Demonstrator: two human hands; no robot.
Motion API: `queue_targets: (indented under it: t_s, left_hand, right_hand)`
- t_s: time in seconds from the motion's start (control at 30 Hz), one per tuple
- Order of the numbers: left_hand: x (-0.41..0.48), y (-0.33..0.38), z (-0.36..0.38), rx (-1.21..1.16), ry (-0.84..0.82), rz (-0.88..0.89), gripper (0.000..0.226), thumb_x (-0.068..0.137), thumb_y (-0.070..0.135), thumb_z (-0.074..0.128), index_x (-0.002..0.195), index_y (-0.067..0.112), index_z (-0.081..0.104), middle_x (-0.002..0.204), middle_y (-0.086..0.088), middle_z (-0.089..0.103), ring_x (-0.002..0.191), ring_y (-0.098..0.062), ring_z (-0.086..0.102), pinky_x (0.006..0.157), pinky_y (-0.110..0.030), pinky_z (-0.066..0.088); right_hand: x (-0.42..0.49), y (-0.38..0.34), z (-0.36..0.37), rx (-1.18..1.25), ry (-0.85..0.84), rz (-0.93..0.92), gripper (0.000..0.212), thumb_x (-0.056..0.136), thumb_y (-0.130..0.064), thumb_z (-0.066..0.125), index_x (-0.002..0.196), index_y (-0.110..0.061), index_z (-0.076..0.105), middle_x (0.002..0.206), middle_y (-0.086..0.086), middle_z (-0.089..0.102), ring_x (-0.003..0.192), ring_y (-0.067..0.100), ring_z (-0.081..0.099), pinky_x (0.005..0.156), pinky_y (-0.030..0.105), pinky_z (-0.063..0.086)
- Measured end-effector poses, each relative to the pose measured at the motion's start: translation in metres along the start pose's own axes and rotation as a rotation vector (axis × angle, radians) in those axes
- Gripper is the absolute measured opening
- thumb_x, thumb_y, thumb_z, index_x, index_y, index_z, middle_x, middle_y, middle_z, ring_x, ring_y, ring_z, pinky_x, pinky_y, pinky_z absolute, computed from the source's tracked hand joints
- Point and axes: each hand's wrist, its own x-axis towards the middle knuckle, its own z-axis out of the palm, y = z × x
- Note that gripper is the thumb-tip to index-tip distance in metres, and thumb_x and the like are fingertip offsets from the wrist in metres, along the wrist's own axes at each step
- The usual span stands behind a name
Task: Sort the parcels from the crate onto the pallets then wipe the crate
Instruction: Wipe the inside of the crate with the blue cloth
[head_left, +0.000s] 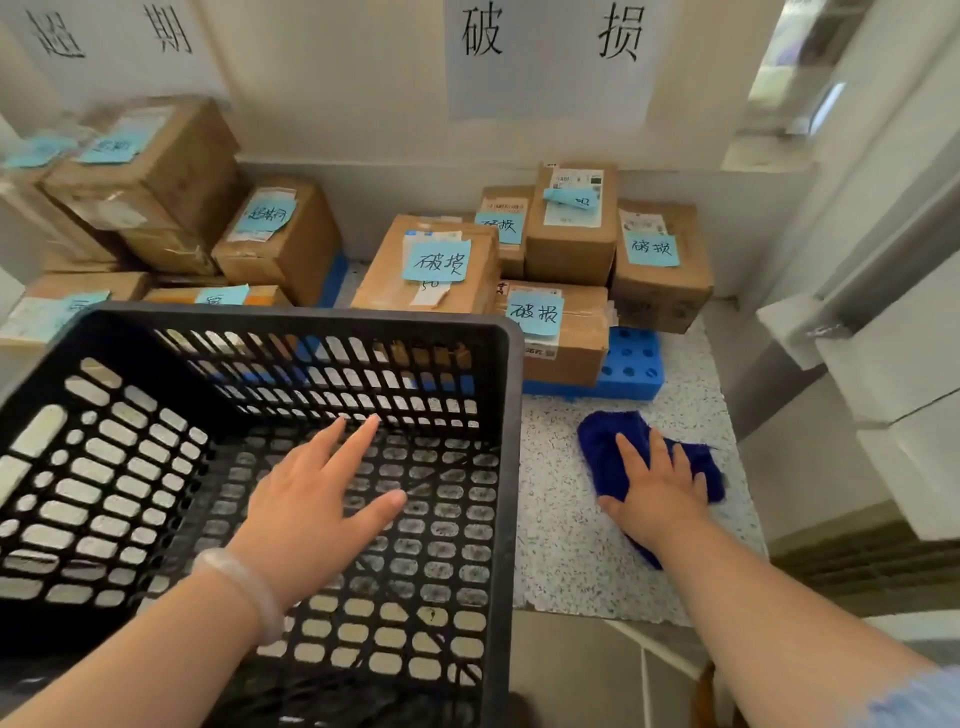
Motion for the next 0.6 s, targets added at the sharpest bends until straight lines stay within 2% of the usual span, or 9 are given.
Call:
queue_targets:
  t_s: [0.1, 0.17, 0.23, 0.3, 0.37, 0.43, 0.53, 0.6]
  left_hand:
    - [0.000, -0.001, 0.005, -0.067, -0.008, -0.038, 0.091, 0.068, 0.080, 0.021, 0.150, 0.048, -0.001, 0.162, 0.007, 0.010, 0.148, -0.016, 0.014, 0.120, -0.038, 0.019]
    - [0.001, -0.004, 0.010, -0.088, -0.019, -0.058, 0.089, 0.070, 0.079, 0.025, 0.149, 0.048, -0.001, 0.162, 0.009, 0.010, 0.147, -0.015, 0.014, 0.119, -0.039, 0.019]
    - [0.004, -0.006, 0.015, -0.103, -0.042, -0.082, 0.087, 0.074, 0.077, 0.029, 0.150, 0.047, 0.001, 0.162, 0.009, 0.011, 0.147, -0.015, 0.014, 0.119, -0.039, 0.019]
    - [0.008, -0.006, 0.019, -0.098, -0.067, -0.088, 0.082, 0.081, 0.073, 0.034, 0.151, 0.046, 0.001, 0.162, 0.008, 0.011, 0.147, -0.016, 0.014, 0.119, -0.039, 0.020]
    - [0.011, -0.005, 0.022, -0.078, -0.081, -0.069, 0.079, 0.086, 0.069, 0.038, 0.152, 0.046, 0.001, 0.162, 0.007, 0.011, 0.148, -0.017, 0.014, 0.120, -0.040, 0.020]
    - [0.010, -0.003, 0.023, -0.066, -0.090, -0.041, 0.079, 0.088, 0.069, 0.039, 0.152, 0.045, 0.001, 0.162, 0.006, 0.011, 0.148, -0.017, 0.014, 0.120, -0.041, 0.020]
    - [0.007, -0.002, 0.018, -0.086, -0.077, -0.012, 0.077, 0.090, 0.067, 0.040, 0.153, 0.043, 0.002, 0.162, 0.006, 0.011, 0.148, -0.017, 0.013, 0.120, -0.040, 0.020]
    - [0.005, -0.004, 0.012, -0.110, -0.054, 0.008, 0.076, 0.091, 0.066, 0.041, 0.153, 0.044, 0.003, 0.162, 0.006, 0.011, 0.148, -0.018, 0.013, 0.120, -0.041, 0.020]
  right_hand:
    - [0.023, 0.010, 0.009, -0.032, -0.075, 0.016, 0.091, 0.089, -0.070, 0.043, 0.151, -0.043, -0.018, 0.162, 0.004, -0.021, 0.149, 0.035, -0.012, 0.119, 0.056, 0.003]
    - [0.033, 0.018, 0.021, -0.049, -0.106, 0.026, 0.089, 0.090, -0.069, 0.042, 0.152, -0.042, -0.015, 0.164, 0.004, -0.011, 0.149, 0.036, -0.006, 0.118, 0.054, 0.006]
    - [0.036, 0.021, 0.030, -0.100, 0.015, 0.002, 0.081, 0.092, -0.061, 0.045, 0.155, -0.037, 0.001, 0.161, 0.005, 0.013, 0.146, 0.034, 0.015, 0.116, 0.048, 0.022]
    - [0.038, 0.019, 0.034, -0.088, 0.139, -0.048, 0.063, 0.095, -0.046, 0.047, 0.152, -0.033, 0.023, 0.145, 0.001, 0.040, 0.130, 0.027, 0.039, 0.102, 0.040, 0.041]
    - [0.037, 0.012, 0.032, 0.086, 0.144, -0.054, 0.049, 0.096, -0.029, 0.047, 0.144, -0.031, 0.038, 0.132, 0.004, 0.051, 0.118, 0.028, 0.048, 0.093, 0.041, 0.046]
    - [0.031, 0.002, 0.023, 0.386, 0.158, -0.015, 0.043, 0.094, -0.021, 0.049, 0.136, -0.027, 0.048, 0.123, 0.011, 0.057, 0.108, 0.032, 0.054, 0.091, 0.044, 0.047]
    - [0.006, -0.018, -0.006, 0.843, 0.328, 0.027, 0.031, 0.095, -0.019, 0.053, 0.126, -0.024, 0.054, 0.112, 0.007, 0.058, 0.096, 0.025, 0.055, 0.084, 0.038, 0.043]
    - [-0.017, -0.033, -0.031, 0.964, 0.431, -0.046, 0.022, 0.096, -0.023, 0.056, 0.118, -0.024, 0.054, 0.107, 0.001, 0.058, 0.096, 0.021, 0.055, 0.080, 0.034, 0.038]
